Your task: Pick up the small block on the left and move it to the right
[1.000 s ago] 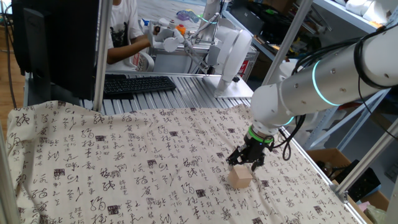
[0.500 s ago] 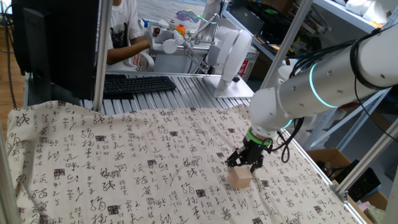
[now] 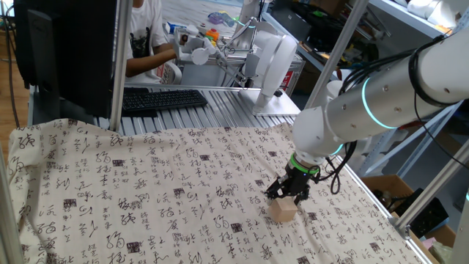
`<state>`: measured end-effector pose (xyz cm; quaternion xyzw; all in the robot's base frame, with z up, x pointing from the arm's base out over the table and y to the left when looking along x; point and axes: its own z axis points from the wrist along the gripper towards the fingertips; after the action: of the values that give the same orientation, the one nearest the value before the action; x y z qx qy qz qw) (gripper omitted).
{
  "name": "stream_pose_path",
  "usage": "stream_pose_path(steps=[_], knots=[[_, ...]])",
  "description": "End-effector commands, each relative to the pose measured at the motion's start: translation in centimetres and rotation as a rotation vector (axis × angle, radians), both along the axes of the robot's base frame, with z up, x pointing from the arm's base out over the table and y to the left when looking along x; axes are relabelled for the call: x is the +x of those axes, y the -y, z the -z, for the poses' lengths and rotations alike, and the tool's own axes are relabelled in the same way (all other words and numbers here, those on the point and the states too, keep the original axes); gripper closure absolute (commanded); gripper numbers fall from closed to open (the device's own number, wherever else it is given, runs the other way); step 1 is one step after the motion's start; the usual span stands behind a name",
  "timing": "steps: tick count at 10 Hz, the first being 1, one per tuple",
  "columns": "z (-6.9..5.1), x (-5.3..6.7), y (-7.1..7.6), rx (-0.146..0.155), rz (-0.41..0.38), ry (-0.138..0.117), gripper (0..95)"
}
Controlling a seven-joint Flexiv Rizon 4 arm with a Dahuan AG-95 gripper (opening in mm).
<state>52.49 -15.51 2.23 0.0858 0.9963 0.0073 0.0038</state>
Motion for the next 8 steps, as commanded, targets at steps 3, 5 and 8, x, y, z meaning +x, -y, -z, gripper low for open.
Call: stream_pose_path(steps=[3, 5, 8], knots=[[0.42, 0.01, -0.05, 0.0, -0.004, 0.002, 0.0], [0.6, 0.02, -0.05, 0.001, 0.0, 0.002, 0.0], [0.84, -0.01, -0.03, 0.001, -0.004, -0.002, 0.0]])
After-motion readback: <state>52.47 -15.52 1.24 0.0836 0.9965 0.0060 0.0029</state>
